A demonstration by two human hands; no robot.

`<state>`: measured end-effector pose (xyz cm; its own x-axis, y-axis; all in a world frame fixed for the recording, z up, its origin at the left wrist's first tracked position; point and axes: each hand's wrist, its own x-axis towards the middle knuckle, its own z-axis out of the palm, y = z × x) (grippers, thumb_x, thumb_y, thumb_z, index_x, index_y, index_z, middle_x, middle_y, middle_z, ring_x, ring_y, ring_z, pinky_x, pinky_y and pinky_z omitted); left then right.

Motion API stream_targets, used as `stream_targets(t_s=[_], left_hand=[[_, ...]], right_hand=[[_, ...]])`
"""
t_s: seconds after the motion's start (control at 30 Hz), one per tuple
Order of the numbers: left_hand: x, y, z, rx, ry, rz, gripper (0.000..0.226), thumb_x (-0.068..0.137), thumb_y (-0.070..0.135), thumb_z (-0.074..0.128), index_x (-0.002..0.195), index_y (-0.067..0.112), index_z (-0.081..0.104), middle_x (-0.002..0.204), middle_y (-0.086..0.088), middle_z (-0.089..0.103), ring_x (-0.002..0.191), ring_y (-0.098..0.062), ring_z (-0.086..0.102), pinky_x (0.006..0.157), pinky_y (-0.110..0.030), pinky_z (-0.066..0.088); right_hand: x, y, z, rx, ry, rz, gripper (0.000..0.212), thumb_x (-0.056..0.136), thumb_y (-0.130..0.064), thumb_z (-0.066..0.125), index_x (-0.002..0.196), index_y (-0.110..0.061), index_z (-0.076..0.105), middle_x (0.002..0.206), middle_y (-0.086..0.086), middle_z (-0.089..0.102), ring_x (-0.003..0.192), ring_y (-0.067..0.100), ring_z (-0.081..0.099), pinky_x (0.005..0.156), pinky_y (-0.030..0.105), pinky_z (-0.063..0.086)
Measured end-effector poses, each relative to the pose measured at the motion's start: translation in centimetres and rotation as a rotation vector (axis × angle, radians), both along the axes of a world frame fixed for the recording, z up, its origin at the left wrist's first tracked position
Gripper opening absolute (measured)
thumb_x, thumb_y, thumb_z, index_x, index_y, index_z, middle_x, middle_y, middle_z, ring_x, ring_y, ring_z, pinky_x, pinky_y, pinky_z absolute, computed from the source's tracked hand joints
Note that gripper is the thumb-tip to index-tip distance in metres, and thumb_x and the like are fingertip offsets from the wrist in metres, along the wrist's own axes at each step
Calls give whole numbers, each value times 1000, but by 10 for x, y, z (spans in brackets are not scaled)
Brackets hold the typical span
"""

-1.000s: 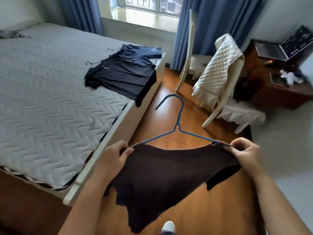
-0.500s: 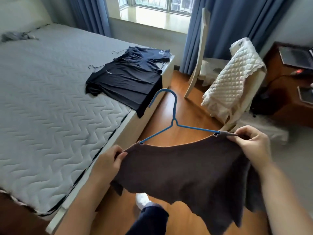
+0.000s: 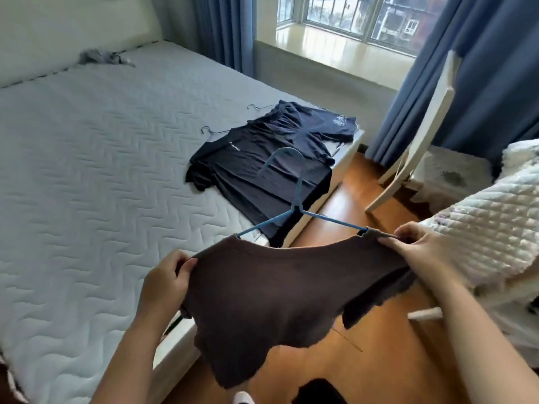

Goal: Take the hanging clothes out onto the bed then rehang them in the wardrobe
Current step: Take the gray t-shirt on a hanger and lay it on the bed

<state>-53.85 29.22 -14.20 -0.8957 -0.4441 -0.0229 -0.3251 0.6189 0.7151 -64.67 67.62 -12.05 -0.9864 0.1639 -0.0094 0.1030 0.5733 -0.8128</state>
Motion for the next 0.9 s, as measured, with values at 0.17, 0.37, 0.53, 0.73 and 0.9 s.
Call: stream_targets(t_s=[0.17,0.37,0.53,0.73,0.9], left_hand=[[-42,-3,-19,-23,-2,220,17,90,20,52,74,23,49,61,5,52,67,-27,52,56,-31,33],[-88,5,-18,-37,6,544,16,90,23,51,78,13,54,68,-4,58,69,-27,54,56,-32,36],[-102,4,-9,-95,-22,799,15,88,21,55,78,11,53,70,-7,56,70,-27,51,61,-32,34],[-101,-40,-14,-119,-62,1032,15,87,16,58,91,1,60,90,-22,65,89,-40,58,71,-36,36],[-138,-114,-23,-116,-87,997,15,87,15,59,88,0,60,87,-22,66,87,-41,59,70,-32,34]], right_hand=[[-120,-34,-6,152,8,194,37,63,-36,81,52,-15,52,53,1,53,57,18,47,54,28,34],[-249,-88,-10,209,-46,529,31,68,-32,78,58,-12,57,55,-1,53,56,13,47,54,18,36],[-327,-155,-20,208,-88,837,25,76,-21,72,57,-21,55,55,-3,54,57,15,48,52,15,35],[-355,-257,-34,208,-98,1061,18,80,-9,67,68,-20,59,68,0,60,67,15,53,59,6,37],[-384,-324,-42,263,-51,1013,8,82,-11,64,75,-13,60,74,5,61,75,21,54,66,10,37]])
